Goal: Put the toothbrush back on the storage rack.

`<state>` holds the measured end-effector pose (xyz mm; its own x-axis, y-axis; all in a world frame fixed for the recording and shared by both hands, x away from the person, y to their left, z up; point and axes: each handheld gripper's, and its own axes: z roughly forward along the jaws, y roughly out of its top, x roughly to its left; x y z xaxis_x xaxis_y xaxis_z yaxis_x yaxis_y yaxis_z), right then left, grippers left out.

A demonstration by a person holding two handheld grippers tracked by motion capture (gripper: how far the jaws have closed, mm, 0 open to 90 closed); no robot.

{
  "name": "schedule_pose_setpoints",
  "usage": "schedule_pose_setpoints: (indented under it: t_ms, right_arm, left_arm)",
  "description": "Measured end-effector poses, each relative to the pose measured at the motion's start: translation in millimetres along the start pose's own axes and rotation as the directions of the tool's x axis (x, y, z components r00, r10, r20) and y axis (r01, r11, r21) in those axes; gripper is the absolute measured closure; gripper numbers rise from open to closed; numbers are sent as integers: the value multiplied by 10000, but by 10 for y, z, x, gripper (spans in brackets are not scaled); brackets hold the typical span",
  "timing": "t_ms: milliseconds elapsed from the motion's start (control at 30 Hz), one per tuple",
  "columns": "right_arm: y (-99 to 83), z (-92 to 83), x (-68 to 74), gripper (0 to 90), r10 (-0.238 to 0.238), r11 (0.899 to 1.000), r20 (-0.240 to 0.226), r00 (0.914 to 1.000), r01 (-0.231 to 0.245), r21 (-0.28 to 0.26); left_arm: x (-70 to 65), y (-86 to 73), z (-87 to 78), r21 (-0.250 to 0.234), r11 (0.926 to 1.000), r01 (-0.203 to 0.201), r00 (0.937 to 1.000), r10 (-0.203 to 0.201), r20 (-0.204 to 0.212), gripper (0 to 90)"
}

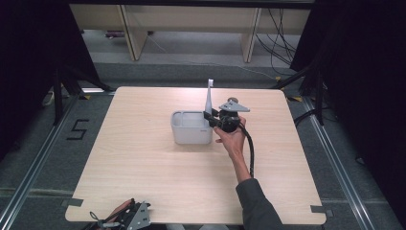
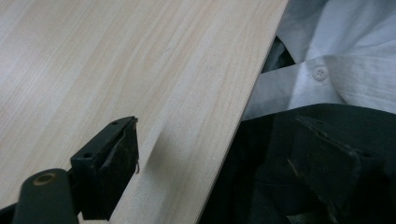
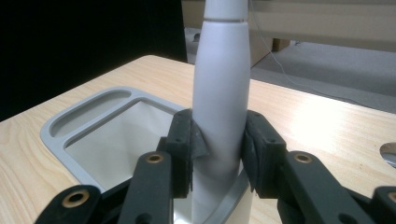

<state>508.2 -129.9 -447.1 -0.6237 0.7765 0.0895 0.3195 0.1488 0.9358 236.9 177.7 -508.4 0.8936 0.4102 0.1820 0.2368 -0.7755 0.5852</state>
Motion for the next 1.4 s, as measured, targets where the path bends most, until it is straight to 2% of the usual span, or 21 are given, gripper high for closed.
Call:
schedule_pose_setpoints:
  t_ms: [33,100,167,233,267,300,333,367,433,500,600,633,700,767,800,967,1067,1133,1233,1333,1400]
  right_arm:
    - [0,-4,7,661,133,9999,-45,9999,-133,102]
    - [2,-6,0,661,53,10000,-2,10000,-53,21]
    - [4,-9,10,656,165,9998,-35,9999,-164,102]
    - [14,-24,0,649,189,9996,-117,9998,-192,-228]
    - [23,-30,11,645,345,9990,-150,9993,-349,-265]
    - [38,-33,8,638,174,9994,-169,9997,-179,-299]
    - [49,-40,9,635,17,9998,-157,9999,-20,-199]
    - [54,-51,26,631,206,9996,-113,9997,-207,-172]
    - [65,-55,25,600,75,9995,-21,10000,-76,-321]
    - [72,-71,26,565,157,9998,-79,9998,-158,-129]
    - [77,-101,27,529,76,9999,-24,10000,-76,-93]
    - [77,-116,29,523,216,9997,-83,9997,-217,-122]
    - [86,-143,18,504,97,9999,-58,9999,-98,-109]
    - [90,-175,20,484,272,9996,-164,9995,-273,-87]
    - [95,-196,14,476,181,9998,-50,9998,-181,-20]
    - [88,-262,16,457,274,9995,-66,9996,-275,-145]
    - [89,-287,15,444,194,9998,-92,9998,-195,-74]
    - [93,-314,24,439,321,9995,-159,9994,-321,6]
    - [86,-348,16,430,49,9999,-162,9999,-51,-91]
    - [72,-386,20,424,313,9995,-205,9993,-314,-43]
    - [72,-410,1,415,58,10000,-193,9998,-59,-25]
  left_arm:
    - [4,0,-1,4,10000,1,10000,-1,97,153]
    - [-1,0,0,14,10000,-4,10000,4,-55,153]
    - [4,-1,-1,-1,10000,2,10000,-2,79,153]
    - [4,-1,0,3,10000,4,10000,-4,85,153]
    - [-5,-3,2,8,9999,105,9999,-105,23,153]
    - [-3,-1,2,9,10000,18,10000,-18,-30,153]
    - [2,-1,1,15,10000,-8,10000,8,91,153]
    - [1,-1,1,8,10000,0,10000,0,93,153]
    - [1,-1,3,2,10000,0,10000,0,86,153]
    - [2,-2,2,24,10000,0,10000,-1,96,153]
    - [2,-2,3,-1,10000,32,9999,-32,96,153]
    - [2,-1,4,1,10000,31,9999,-31,96,153]
    - [1,-1,5,7,10000,19,9999,-19,103,153]
    - [1,-1,6,3,10000,29,9999,-29,114,153]
    - [1,-1,6,5,10000,33,9999,-33,107,153]
    - [2,-1,7,12,10000,47,9999,-47,115,153]
    - [1,-1,9,15,10000,48,9999,-48,113,153]
    - [4,-3,8,25,10000,27,10000,-28,66,153]
    - [1,-6,5,-80,10000,58,9999,-57,156,153]
    - [-4,-5,13,-90,9999,67,9998,-66,170,153]
    - [-3,-3,11,-59,10000,34,9998,-33,213,153]
